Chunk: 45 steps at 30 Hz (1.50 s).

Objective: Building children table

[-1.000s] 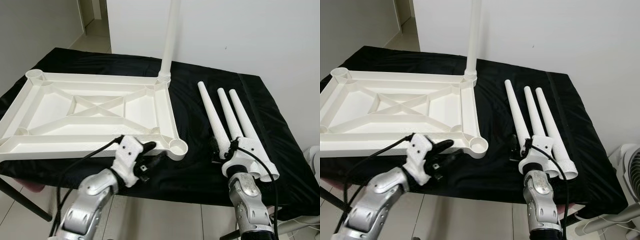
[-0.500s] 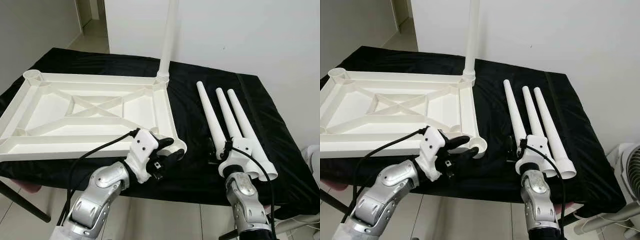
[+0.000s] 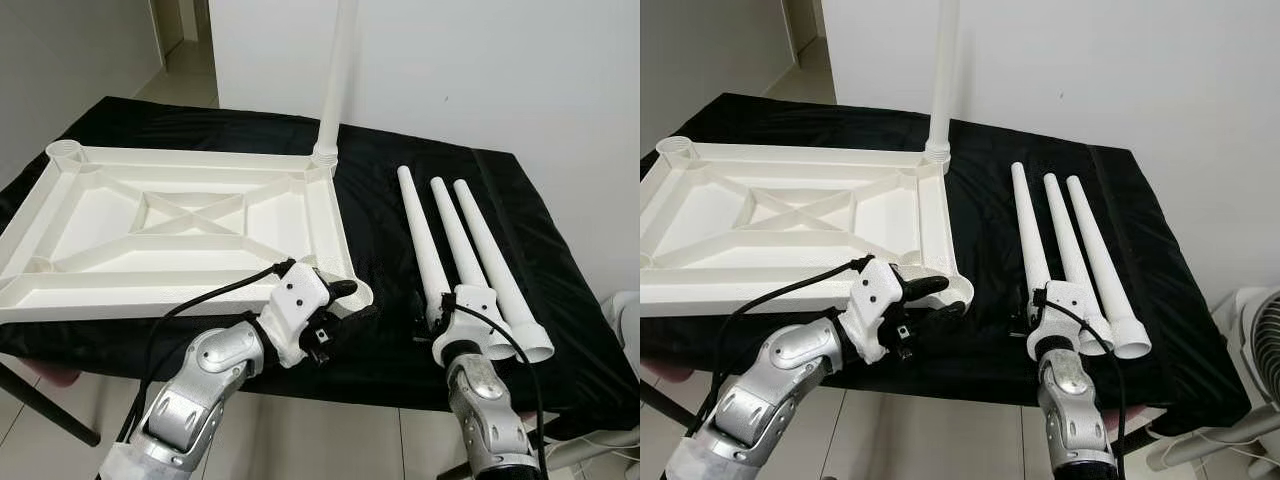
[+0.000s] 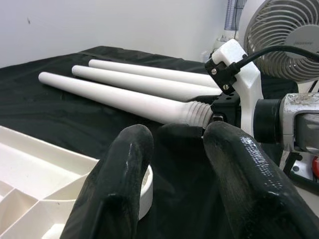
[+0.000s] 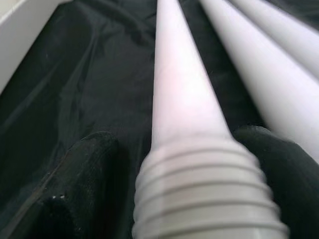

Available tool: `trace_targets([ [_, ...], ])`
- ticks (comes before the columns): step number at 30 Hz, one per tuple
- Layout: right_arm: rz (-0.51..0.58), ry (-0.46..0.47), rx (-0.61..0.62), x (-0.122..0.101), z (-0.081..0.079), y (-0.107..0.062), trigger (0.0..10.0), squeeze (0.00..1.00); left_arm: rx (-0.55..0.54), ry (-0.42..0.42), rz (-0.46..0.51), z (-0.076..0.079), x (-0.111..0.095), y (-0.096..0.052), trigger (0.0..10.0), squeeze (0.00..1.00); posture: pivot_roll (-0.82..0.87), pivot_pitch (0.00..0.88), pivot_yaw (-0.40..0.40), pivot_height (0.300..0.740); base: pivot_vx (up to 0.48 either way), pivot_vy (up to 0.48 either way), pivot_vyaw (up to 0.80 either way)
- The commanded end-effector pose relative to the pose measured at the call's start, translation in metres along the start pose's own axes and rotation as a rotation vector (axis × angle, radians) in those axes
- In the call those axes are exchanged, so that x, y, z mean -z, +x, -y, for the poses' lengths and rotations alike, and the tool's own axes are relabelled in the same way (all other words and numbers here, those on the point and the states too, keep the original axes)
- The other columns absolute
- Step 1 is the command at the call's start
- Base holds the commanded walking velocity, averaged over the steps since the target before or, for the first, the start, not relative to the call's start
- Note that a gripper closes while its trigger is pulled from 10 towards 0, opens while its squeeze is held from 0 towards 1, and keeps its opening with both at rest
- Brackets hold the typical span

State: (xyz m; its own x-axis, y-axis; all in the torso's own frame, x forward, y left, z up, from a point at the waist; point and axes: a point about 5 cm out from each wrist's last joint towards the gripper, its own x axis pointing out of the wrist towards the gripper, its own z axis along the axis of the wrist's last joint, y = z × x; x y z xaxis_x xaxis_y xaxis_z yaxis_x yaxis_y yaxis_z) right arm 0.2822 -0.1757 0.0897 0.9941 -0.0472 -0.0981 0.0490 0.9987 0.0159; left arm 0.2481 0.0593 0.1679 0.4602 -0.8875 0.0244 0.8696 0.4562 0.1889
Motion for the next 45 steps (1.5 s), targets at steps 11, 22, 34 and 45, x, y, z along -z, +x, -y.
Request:
trace_targets([
  [11, -0.04, -0.008, -0.026, 0.005, -0.006, 0.004, 10.0, 0.0, 0.024, 0.029, 0.008, -0.001, -0.004, 0.005, 10.0, 0.0, -0.05, 0.016, -0.082, 0.74, 0.0, 0.0, 0.0],
  [22, -0.123, 0.067, -0.03, 0.017, -0.011, 0.004, 0.0, 0.0, -0.035, -0.007, 0.015, -0.014, -0.007, 0.006, 10.0, 0.0, -0.04, 0.003, -0.086, 0.74, 0.0, 0.0, 0.0],
  [34, 0.087, -0.108, 0.018, -0.006, -0.006, 0.012, 10.0, 0.0, -0.115, -0.093, 0.09, -0.036, -0.015, 0.015, 10.0, 0.0, -0.04, 0.0, -0.091, 0.74, 0.0, 0.0, 0.0],
  [45, 0.395, -0.052, -0.051, -0.047, -0.019, 0.005, 10.0, 0.0, 0.036, -0.255, 0.076, -0.033, -0.023, 0.024, 10.0, 0.0, -0.03, 0.0, -0.076, 0.74, 0.0, 0.0, 0.0],
])
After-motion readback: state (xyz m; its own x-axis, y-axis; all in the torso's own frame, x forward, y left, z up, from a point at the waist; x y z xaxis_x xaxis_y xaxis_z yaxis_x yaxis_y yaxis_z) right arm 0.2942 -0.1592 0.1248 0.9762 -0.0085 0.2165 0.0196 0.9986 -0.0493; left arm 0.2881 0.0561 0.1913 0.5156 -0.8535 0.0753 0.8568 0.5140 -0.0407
